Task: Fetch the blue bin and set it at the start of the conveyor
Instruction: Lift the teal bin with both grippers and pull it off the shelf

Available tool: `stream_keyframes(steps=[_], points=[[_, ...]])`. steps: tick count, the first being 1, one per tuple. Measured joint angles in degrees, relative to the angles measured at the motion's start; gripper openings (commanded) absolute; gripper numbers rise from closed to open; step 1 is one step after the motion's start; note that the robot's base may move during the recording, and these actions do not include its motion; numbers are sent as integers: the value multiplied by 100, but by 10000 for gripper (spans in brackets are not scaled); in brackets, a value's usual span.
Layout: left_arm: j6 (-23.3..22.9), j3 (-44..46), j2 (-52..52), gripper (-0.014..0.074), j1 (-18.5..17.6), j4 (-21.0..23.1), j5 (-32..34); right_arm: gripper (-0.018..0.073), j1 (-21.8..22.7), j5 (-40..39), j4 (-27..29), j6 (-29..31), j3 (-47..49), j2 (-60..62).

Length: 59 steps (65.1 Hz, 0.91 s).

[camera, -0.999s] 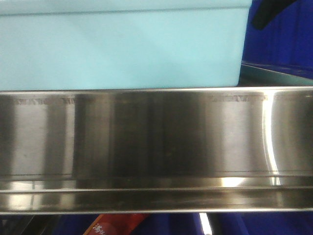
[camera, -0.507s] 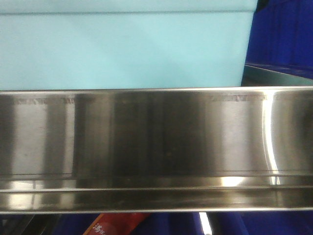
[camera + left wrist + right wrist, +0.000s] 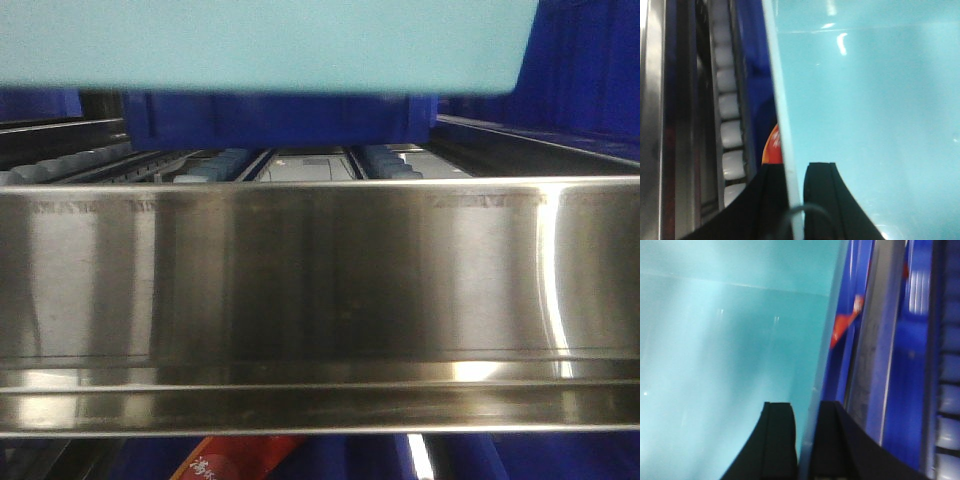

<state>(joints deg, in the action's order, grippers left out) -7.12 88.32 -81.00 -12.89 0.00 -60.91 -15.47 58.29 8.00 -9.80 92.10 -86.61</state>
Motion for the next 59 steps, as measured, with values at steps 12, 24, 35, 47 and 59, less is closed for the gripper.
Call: stream_keyframes(steps=[12,24,35,47,59], points=[[-13,0,452,-111,-13,243,9,-152,0,0,-68,0,0,580],[-13,9,541,-111,-37,406,58,-152,-13,0,-277,-3,0,884],[-24,9,541,-111,-37,467,57,-152,-13,10,-339,-14,0,907],[-24,9,541,-111,-37,470,45,-152,-13,10,-350,-14,0,907],[-24,9,541,-111,-37,470,34,-152,-13,-2,-350,-14,0,907]])
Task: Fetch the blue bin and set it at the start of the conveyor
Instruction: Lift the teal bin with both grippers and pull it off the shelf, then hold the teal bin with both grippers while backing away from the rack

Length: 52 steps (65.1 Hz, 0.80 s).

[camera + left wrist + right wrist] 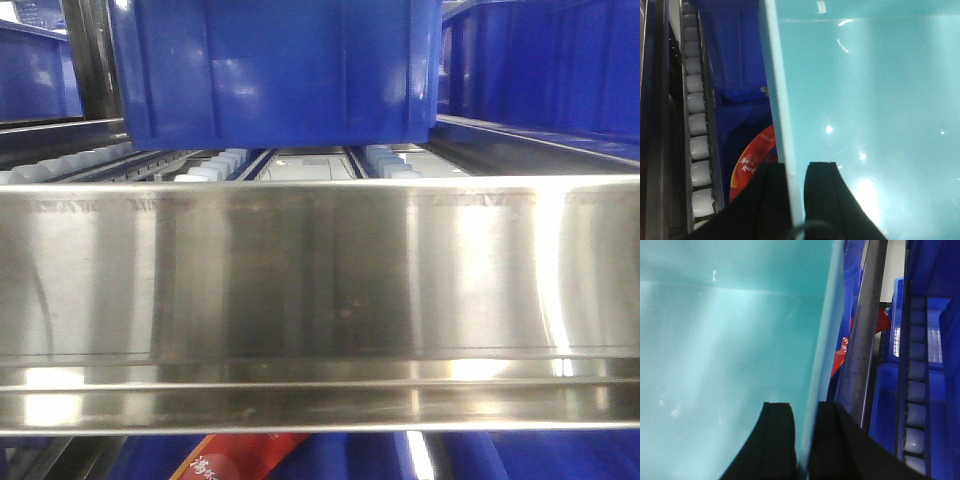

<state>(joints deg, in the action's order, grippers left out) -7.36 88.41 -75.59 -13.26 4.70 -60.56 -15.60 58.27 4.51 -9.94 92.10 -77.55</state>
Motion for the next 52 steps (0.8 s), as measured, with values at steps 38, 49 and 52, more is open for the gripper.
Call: stream_keyframes(steps=[38,49,52], points=[[0,0,0,-111,0,-12,1,-152,-4,-164,-13,0,0,0],[0,0,0,-111,0,-19,11,-152,-4,-217,-27,0,0,0],[0,0,0,-111,0,-19,11,-152,-4,-226,-27,0,0,0]])
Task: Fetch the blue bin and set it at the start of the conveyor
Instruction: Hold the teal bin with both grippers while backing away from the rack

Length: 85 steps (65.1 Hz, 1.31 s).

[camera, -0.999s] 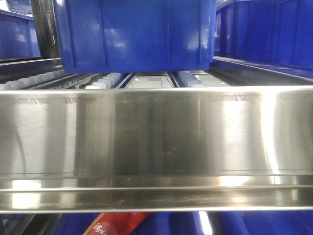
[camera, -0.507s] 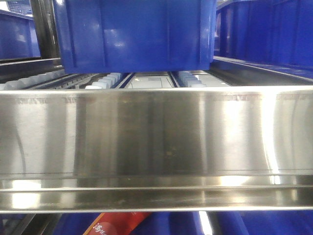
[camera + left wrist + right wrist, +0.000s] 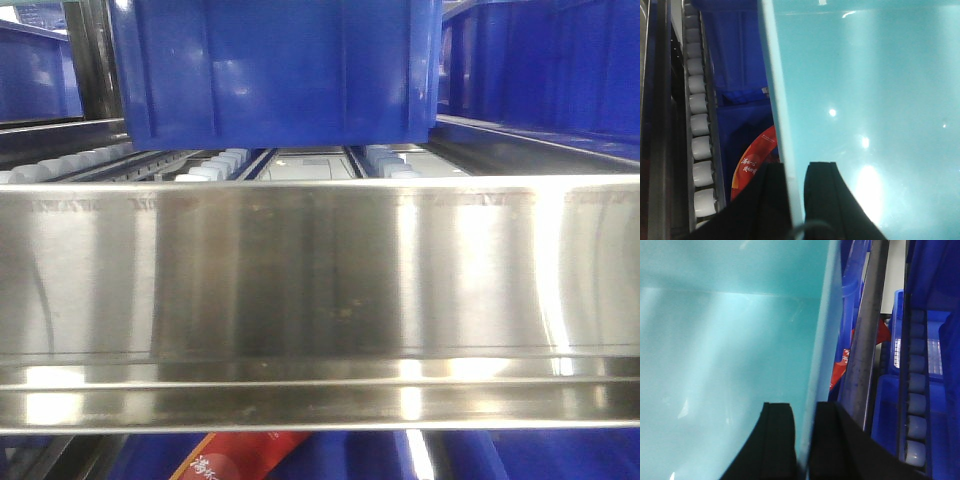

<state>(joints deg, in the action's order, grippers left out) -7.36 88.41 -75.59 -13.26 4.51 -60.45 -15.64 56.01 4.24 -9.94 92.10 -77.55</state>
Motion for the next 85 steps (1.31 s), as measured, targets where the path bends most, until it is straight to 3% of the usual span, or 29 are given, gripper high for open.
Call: stream_keyframes(steps=[22,55,85], points=[[0,0,0,-111,0,-48,228,-152,0,-195,-34,26,0,-12],[68,0,-10,-111,0,-322,2318,-152,0,-1031,-191,26,0,-22],[68,0,-10,-111,0,-343,2443,-152,0,-1055,-191,26,0,-22]])
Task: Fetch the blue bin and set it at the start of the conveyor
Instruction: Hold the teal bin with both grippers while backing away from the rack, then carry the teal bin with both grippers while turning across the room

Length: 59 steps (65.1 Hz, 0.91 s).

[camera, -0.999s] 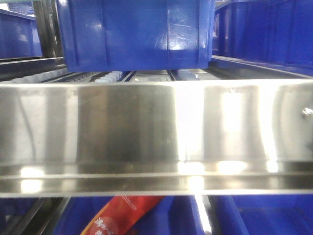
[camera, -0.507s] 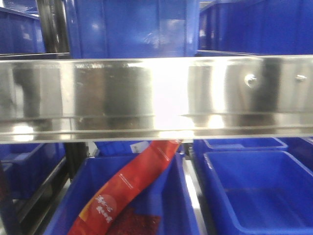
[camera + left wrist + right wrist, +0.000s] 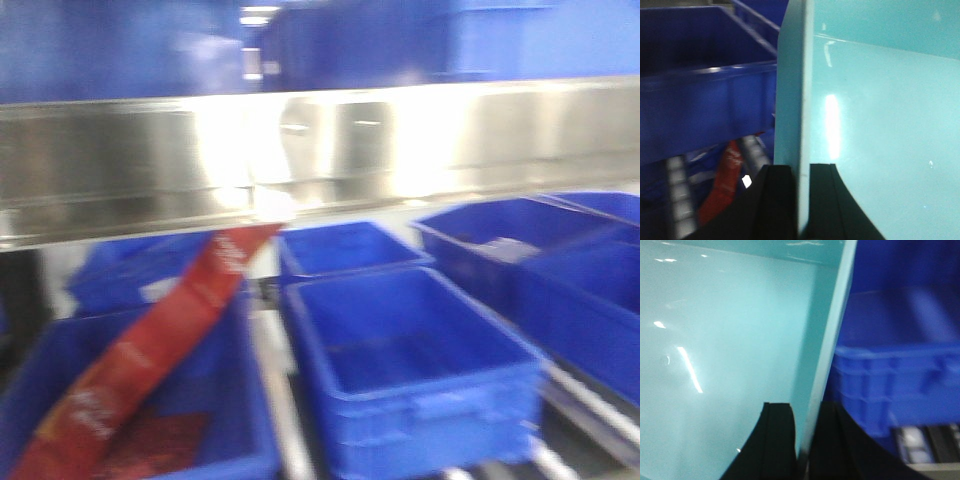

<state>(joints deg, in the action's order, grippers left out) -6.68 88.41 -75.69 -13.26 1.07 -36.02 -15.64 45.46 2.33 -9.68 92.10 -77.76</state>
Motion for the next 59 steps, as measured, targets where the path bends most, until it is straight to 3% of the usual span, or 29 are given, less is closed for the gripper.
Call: stream_keyframes(steps=[59], points=[[0,-10,0,-111,0,0,32,-152,0,0,0,-10,0,0]])
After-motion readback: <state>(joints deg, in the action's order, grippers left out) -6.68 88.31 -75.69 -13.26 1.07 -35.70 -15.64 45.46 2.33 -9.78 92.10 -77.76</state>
